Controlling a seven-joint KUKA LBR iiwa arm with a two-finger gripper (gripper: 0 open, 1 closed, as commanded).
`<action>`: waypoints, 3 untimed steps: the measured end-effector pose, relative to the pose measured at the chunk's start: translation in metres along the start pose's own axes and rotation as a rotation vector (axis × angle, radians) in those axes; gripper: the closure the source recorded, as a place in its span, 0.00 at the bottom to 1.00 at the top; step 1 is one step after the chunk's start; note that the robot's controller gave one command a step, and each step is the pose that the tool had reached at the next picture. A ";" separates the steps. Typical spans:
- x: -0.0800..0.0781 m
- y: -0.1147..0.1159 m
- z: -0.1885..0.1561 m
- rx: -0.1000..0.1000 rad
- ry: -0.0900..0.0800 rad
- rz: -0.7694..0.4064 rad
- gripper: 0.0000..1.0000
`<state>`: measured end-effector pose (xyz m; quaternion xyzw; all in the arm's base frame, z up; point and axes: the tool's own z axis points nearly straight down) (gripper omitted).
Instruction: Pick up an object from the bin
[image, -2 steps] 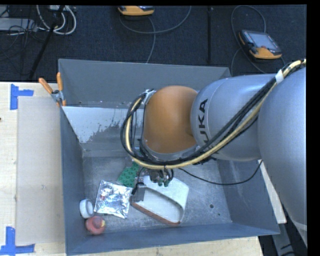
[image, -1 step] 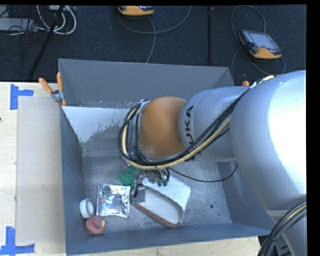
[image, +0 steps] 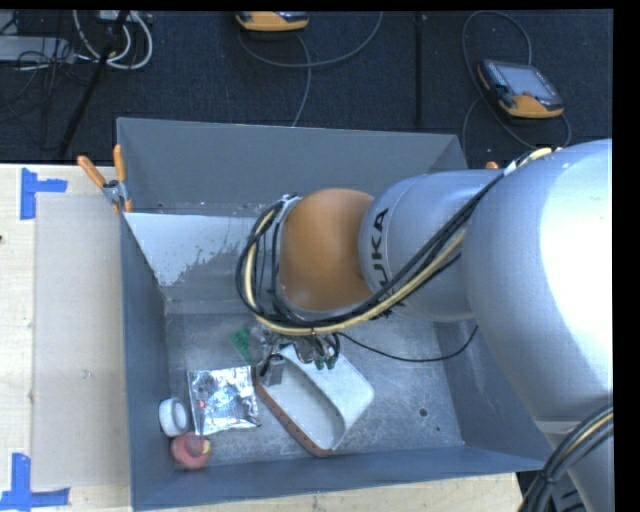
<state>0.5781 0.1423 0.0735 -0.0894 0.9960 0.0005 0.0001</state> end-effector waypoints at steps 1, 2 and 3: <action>0.001 0.000 0.003 0.000 0.001 0.002 0.00; -0.018 -0.051 0.003 0.002 -0.002 0.014 0.00; -0.019 -0.049 0.000 0.000 -0.006 0.014 1.00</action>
Offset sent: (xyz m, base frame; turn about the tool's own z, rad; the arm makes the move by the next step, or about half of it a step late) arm 0.0000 0.0000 0.0000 0.0000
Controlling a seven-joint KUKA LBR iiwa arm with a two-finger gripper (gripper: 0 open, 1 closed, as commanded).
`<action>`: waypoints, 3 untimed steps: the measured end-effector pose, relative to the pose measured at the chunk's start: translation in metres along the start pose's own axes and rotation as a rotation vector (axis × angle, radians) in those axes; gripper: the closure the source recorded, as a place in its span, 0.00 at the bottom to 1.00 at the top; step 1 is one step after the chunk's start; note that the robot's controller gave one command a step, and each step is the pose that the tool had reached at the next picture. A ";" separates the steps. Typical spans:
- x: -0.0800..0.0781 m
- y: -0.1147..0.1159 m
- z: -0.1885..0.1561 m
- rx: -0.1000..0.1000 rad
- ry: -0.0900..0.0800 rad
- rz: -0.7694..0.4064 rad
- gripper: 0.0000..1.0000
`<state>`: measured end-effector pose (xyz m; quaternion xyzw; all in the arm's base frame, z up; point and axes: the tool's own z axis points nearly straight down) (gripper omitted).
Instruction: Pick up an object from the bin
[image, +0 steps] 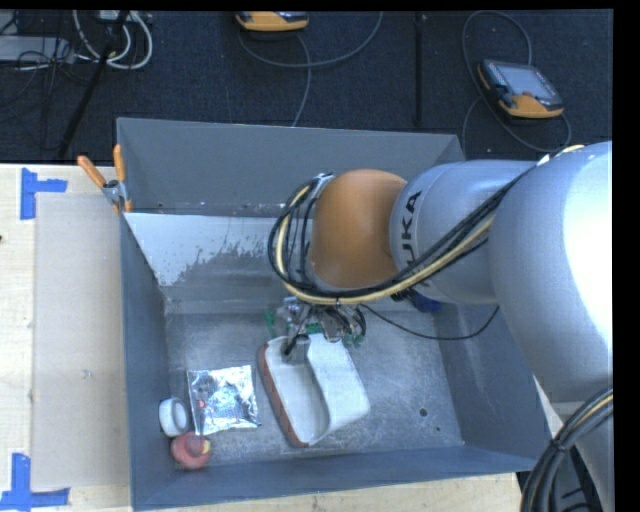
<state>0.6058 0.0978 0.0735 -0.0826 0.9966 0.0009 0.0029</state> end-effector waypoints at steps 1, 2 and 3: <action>-0.003 0.009 0.000 0.006 0.001 -0.099 1.00; -0.004 -0.043 -0.096 0.004 -0.002 -0.144 1.00; -0.001 -0.039 -0.198 0.003 -0.004 -0.128 1.00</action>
Offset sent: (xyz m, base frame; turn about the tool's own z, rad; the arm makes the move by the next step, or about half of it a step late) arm -0.0012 0.0128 -0.0035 -0.1054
